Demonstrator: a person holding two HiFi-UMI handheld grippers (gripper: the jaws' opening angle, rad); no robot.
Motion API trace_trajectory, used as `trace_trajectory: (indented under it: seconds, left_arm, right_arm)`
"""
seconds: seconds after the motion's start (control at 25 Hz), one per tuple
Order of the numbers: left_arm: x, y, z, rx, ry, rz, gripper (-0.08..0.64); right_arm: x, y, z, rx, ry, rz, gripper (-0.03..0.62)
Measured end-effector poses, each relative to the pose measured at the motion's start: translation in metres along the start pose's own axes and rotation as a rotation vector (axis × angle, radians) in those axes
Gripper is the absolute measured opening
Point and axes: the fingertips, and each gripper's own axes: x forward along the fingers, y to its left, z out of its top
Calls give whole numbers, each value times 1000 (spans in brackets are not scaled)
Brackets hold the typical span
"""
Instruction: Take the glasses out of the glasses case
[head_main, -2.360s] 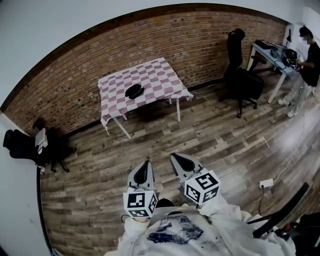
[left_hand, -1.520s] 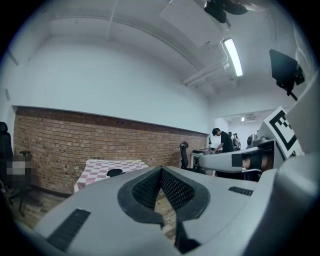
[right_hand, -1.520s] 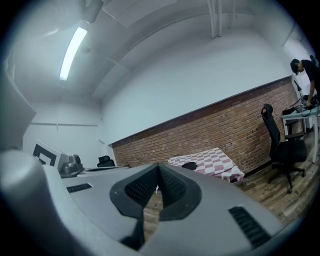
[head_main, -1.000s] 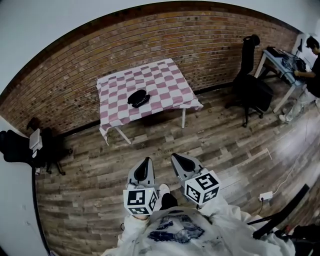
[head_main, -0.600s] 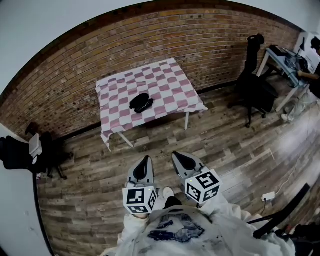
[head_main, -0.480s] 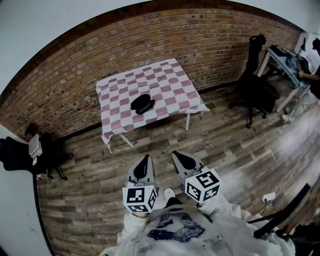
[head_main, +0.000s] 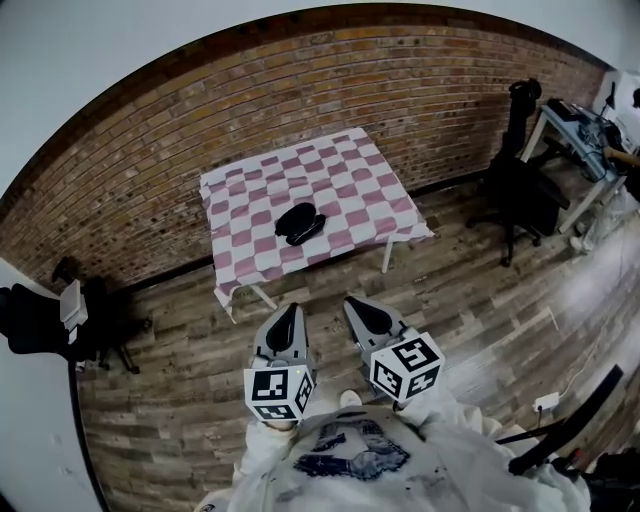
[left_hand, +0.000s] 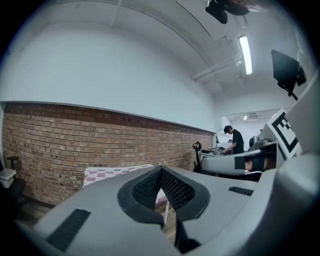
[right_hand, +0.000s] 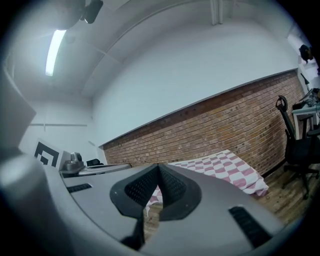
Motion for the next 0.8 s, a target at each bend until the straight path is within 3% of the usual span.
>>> trace_trajectory:
  seconds: [0.8]
  left_arm:
    - [11, 45, 4, -38, -25, 4, 9]
  right_arm:
    - [42, 10, 4, -25, 15, -16, 14]
